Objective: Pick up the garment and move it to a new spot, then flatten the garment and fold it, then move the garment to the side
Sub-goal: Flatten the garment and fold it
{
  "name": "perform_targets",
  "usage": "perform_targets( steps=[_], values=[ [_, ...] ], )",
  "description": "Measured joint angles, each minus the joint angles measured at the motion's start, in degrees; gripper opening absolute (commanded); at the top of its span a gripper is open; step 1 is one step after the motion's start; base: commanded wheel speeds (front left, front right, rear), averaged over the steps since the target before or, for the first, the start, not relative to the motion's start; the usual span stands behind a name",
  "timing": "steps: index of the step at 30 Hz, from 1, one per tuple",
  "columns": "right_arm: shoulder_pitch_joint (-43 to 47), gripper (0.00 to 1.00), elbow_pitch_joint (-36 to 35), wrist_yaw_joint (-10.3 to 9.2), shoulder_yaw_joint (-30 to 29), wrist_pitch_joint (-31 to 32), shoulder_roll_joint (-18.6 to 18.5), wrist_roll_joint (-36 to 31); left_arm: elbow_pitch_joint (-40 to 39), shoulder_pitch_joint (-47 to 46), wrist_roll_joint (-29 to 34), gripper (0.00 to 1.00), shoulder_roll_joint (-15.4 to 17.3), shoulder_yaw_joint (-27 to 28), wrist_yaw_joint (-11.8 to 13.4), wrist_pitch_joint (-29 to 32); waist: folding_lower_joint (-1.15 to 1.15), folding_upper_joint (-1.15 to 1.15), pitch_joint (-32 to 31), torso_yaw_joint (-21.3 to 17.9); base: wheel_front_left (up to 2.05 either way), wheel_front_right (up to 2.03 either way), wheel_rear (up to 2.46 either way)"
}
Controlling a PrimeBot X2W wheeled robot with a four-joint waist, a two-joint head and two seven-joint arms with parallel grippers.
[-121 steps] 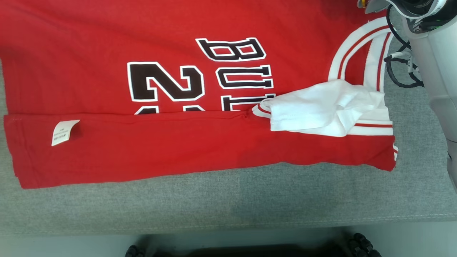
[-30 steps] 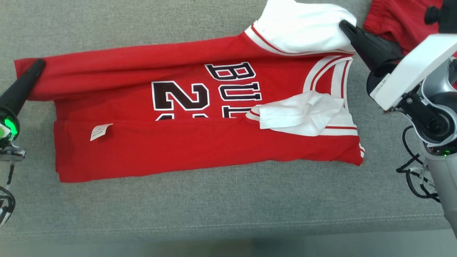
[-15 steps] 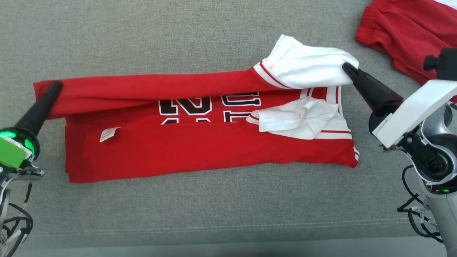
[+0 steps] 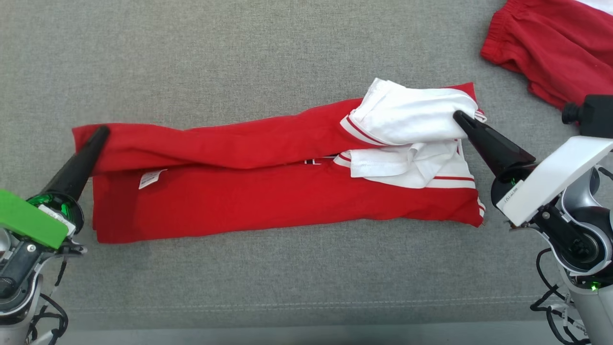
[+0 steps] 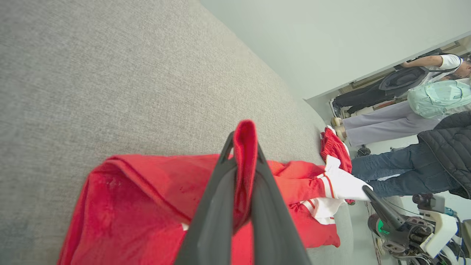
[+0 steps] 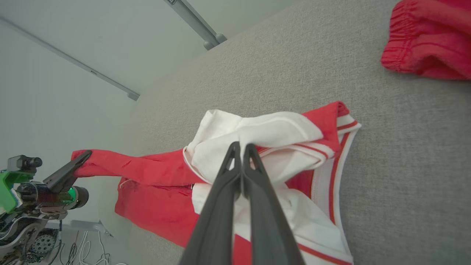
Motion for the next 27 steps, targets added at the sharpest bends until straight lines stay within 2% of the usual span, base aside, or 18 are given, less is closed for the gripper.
perform_targets(
  steps=[22,27],
  values=[
    [3.6,0.0,-3.5,-0.48,-1.5,-0.9,-0.8,0.3,-0.1,4.5,0.1,0.0,1.4,-2.1,0.0,-4.2,0.0,0.0,-2.0,0.1,0.0,0.0,0.0],
    [6.1,0.0,-3.9,-0.78,-0.8,1.1,-1.6,0.9,-0.3,5.3,-0.1,0.0,1.9,-2.3,0.0,-4.4,0.0,0.0,-1.9,-0.1,0.0,0.0,0.0]
  ],
)
